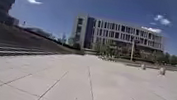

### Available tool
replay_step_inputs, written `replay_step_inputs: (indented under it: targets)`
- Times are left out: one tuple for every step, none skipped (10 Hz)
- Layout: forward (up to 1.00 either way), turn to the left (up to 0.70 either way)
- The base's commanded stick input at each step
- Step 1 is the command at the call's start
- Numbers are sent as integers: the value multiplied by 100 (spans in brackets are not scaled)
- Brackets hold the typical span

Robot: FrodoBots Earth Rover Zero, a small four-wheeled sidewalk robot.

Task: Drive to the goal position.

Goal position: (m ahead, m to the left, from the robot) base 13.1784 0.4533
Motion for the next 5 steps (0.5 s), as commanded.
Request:
replay_step_inputs:
  targets:
    - [100, 0]
    - [100, 0]
    - [100, 0]
    - [100, 0]
    - [100, 0]
